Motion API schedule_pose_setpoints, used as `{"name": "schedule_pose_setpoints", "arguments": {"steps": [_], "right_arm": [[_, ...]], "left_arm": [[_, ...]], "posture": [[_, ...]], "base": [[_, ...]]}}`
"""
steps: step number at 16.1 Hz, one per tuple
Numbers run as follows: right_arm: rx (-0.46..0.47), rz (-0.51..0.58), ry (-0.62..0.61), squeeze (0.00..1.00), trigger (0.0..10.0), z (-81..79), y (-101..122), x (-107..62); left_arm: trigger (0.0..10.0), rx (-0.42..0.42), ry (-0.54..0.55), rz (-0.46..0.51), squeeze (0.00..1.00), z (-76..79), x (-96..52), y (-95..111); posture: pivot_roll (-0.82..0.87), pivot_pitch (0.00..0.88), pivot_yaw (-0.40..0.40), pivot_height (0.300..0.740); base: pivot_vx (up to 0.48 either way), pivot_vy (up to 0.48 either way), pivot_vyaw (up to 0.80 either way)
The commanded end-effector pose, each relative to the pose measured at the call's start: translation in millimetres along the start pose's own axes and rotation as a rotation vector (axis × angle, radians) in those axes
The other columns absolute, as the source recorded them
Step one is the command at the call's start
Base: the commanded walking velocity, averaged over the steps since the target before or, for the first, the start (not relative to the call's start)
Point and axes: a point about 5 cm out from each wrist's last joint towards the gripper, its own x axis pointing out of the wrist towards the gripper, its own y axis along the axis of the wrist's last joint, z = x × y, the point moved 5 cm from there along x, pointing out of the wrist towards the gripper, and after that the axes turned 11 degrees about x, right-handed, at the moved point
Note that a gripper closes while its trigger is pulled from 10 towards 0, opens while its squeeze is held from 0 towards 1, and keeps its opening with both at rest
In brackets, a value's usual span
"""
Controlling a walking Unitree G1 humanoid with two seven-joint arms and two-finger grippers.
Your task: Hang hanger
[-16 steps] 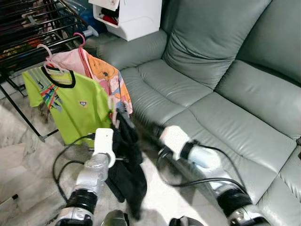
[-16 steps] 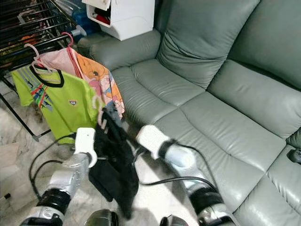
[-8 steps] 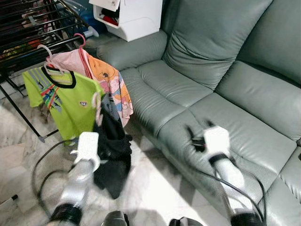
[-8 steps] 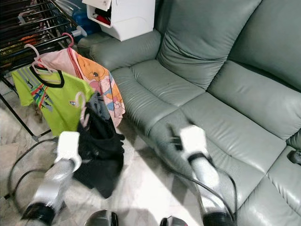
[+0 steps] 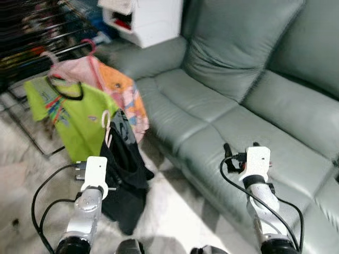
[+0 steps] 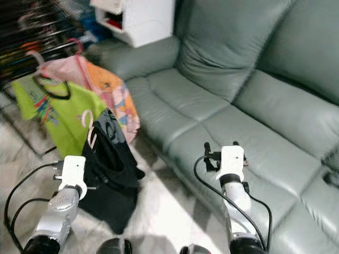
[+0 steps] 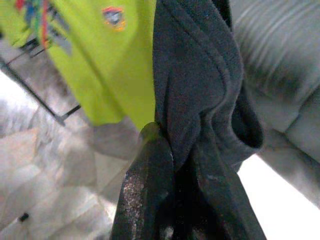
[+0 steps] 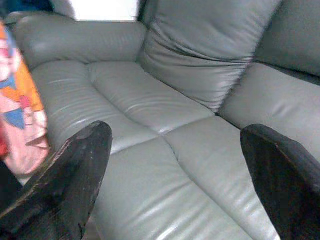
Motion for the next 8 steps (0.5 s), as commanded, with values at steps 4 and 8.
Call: {"name": "schedule_pose_setpoints", "arguments": {"steps": [4,8], "right_arm": [[0.011,-0.064,0.038,0.65,10.0,-7.8,-15,-4.0],[-0.005,-0.059,0.06,0.64,10.0,-10.8,-11,3.8]], "left_arm": [[10.0,-0.015,0.063,0.043,0.0,-19.2,-2.6,3],[10.0,-0.026,0.077,0.044,0.0,-18.0,-1.9,5]], "posture": [[-0.04,0.0,0.031,0.74],[-0.05,0.0,0.033,0.74]], "base": [[0.0,0.0,0.8],[0.0,0.0,0.8]]}}
